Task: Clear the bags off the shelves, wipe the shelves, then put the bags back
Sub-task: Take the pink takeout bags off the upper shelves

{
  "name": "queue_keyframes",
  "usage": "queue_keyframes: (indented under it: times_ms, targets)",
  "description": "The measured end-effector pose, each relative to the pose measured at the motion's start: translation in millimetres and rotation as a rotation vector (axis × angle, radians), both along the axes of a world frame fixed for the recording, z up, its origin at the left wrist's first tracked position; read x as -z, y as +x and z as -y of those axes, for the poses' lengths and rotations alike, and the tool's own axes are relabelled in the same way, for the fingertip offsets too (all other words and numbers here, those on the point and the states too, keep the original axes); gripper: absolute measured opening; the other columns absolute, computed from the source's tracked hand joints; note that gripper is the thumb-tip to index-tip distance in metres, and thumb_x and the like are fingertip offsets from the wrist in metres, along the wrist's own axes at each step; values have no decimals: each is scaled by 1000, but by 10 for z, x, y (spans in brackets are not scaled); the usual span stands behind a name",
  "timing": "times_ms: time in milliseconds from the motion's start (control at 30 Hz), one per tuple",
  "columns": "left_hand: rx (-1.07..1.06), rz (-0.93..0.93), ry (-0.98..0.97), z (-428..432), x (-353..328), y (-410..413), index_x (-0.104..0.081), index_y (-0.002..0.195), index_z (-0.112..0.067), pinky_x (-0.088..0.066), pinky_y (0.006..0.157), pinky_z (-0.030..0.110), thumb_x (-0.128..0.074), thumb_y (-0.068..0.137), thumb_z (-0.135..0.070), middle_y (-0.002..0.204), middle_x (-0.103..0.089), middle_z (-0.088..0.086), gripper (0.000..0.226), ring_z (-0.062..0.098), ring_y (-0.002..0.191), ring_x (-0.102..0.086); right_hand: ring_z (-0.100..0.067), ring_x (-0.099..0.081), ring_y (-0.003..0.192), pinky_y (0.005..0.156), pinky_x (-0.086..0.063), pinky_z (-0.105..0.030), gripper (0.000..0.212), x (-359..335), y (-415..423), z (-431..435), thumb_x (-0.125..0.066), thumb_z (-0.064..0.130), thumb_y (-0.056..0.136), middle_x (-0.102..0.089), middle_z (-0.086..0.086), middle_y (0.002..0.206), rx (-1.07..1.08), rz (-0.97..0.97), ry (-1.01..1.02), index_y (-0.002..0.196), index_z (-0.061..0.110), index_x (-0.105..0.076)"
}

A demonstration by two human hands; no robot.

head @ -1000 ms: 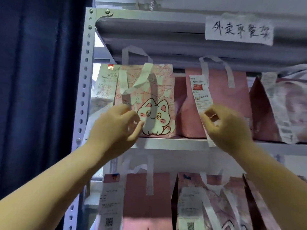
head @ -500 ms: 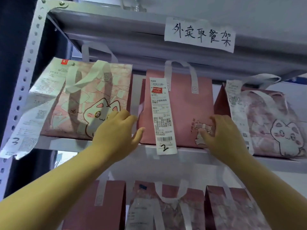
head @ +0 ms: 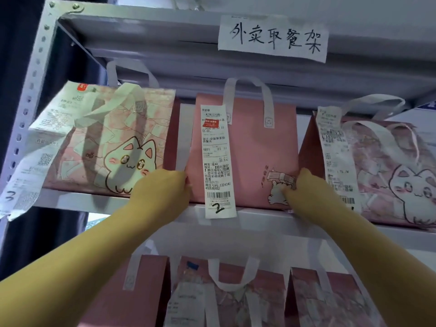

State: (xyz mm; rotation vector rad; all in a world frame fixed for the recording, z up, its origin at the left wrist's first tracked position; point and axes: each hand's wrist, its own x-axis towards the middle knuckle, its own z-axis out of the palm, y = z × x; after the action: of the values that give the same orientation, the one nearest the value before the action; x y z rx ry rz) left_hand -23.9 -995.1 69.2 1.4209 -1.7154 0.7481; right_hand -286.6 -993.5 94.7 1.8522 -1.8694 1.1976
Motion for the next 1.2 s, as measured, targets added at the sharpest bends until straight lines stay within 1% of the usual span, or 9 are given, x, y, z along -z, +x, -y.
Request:
queue_keyframes:
  times_ms: [100, 167, 333, 567, 700, 833, 967, 1067, 1200]
  targets:
    - [-10, -6, -4, 36, 10, -2, -51, 75, -15, -43, 57, 32, -44, 91, -27, 78, -62, 8, 21, 30, 69, -55, -15, -37, 59, 47, -25, -26, 11, 4, 3, 34, -47, 9, 89, -39, -4, 71, -34, 9, 7, 89, 4, -38]
    - [-18, -10, -7, 50, 18, -3, -46, 74, -17, -38, 56, 31, -46, 91, -28, 79, -62, 8, 21, 29, 68, -52, -20, -40, 66, 49, -25, -28, 8, 21, 8, 50, -46, 7, 88, -44, -9, 79, -35, -12, -30, 90, 2, -40]
    - [-48, -33, -70, 49, 34, 32, -60, 88, -14, -36, 56, 30, -46, 91, -30, 77, -59, 5, 21, 28, 67, -49, -28, -47, 75, 61, -33, -30, 8, 111, -31, 48, -49, 12, 87, -51, -14, 88, -30, -35, -129, 87, 5, -44]
    - [-30, -47, -108, 7, 78, 77, -60, 87, -15, -37, 54, 30, -44, 91, -34, 79, -64, 5, 25, 28, 70, -54, -30, -48, 82, 63, -37, -33, 13, 119, -22, -4, -51, 8, 85, -50, -15, 93, 2, -154, -151, 95, 0, -52]
    - [-18, -52, -89, -7, 80, 85, -59, 85, -14, -41, 55, 31, -43, 92, -34, 79, -64, 6, 27, 29, 70, -55, -27, -44, 76, 64, -33, -32, 17, 118, -23, -27, -54, 11, 83, -49, -13, 92, -12, -61, -179, 97, 1, -51]
    - [40, -106, -95, -57, 59, 108, -60, 89, -12, -47, 62, 36, -49, 90, -31, 82, -66, 8, 22, 31, 75, -57, -29, -50, 85, 72, -41, -35, 27, 104, -35, -84, -57, 19, 83, -55, -14, 99, -17, -111, -204, 105, 4, -53]
    - [155, -167, -209, -200, 48, 149, -63, 102, -12, -52, 68, 40, -56, 89, -26, 91, -69, 5, 21, 28, 81, -61, -24, -52, 89, 78, -40, -32, 42, 99, -26, -261, -63, 29, 84, -56, -12, 106, -59, -157, -413, 117, 5, -54]
    - [206, -113, -281, -333, 18, 182, -63, 104, -12, -52, 66, 38, -58, 88, -23, 93, -70, 3, 20, 27, 80, -62, -18, -54, 78, 73, -46, -32, 34, 99, -19, -428, -67, 24, 84, -61, -10, 97, -144, -239, -565, 110, 4, -59]
    - [275, -90, -320, -518, -52, 143, -64, 102, -13, -54, 63, 39, -59, 87, -26, 90, -69, 0, 20, 24, 75, -61, -17, -55, 65, 62, -50, -31, 22, 114, -23, -634, -67, 23, 83, -59, -2, 80, -152, -299, -590, 98, 7, -62]
